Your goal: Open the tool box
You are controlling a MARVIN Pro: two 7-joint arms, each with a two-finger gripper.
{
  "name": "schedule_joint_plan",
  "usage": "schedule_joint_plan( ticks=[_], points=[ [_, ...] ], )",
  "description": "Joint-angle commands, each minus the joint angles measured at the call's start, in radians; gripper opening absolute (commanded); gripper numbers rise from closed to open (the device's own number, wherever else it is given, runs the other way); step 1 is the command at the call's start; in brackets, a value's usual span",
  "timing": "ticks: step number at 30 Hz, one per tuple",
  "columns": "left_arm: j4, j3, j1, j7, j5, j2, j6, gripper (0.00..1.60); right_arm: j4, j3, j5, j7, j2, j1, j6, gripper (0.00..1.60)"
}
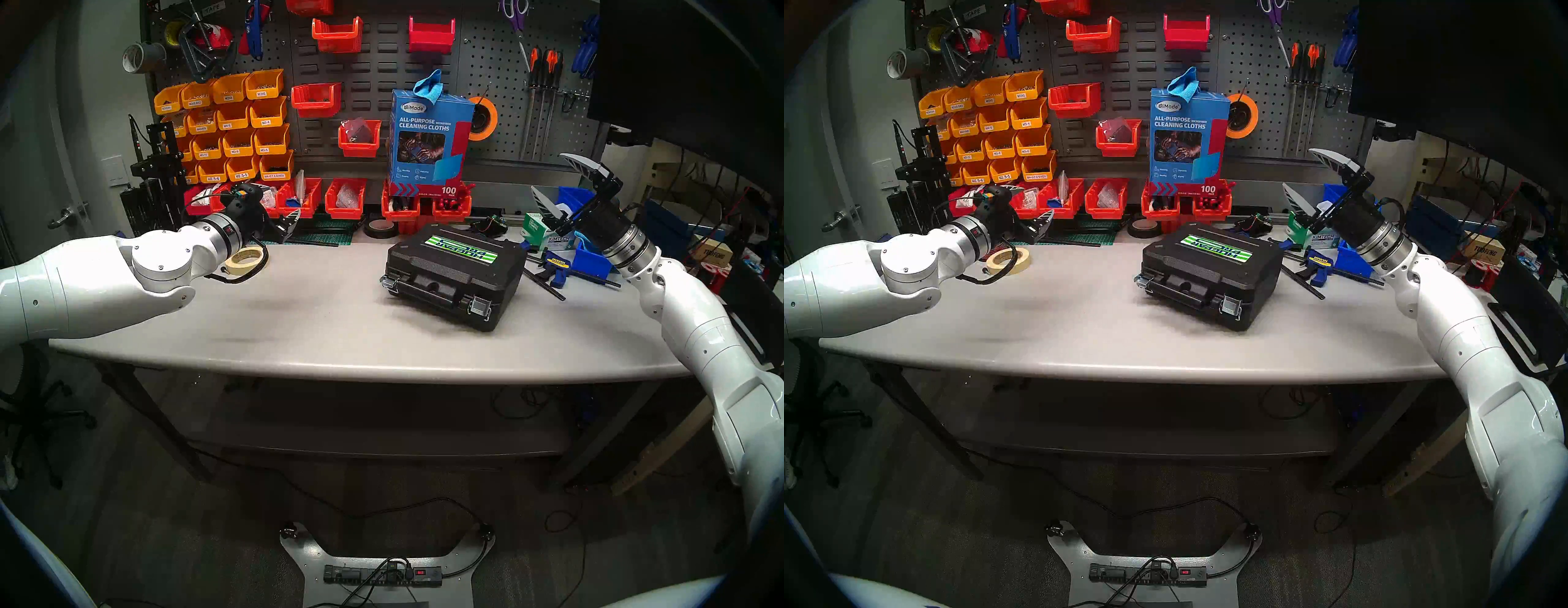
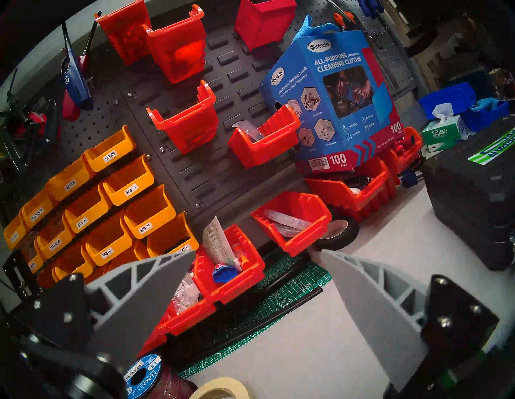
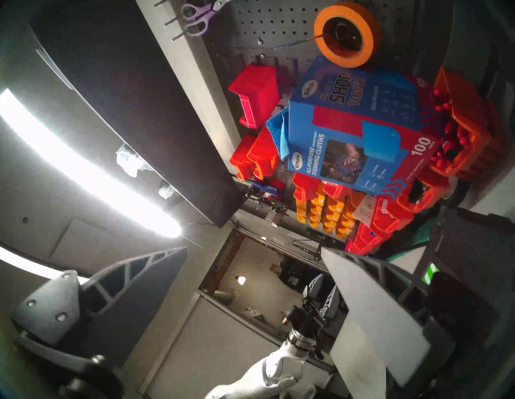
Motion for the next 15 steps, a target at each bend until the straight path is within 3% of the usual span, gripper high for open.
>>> schedule_joint_plan(
  ticks=[1,15],
  points=[
    [0.004,-0.015,-0.018,0.006,0.005,-0.003,-0.005,1.6,-0.101,0.001,0.047,0.1,0.092,-0.017,0.022,1.6],
    [0.003,-0.014,-0.018,0.013,0.007,-0.004,-0.006,1.6,-0.31,-0.049,0.165,0.079,0.253,-0.098,0.022,1.6]
  ],
)
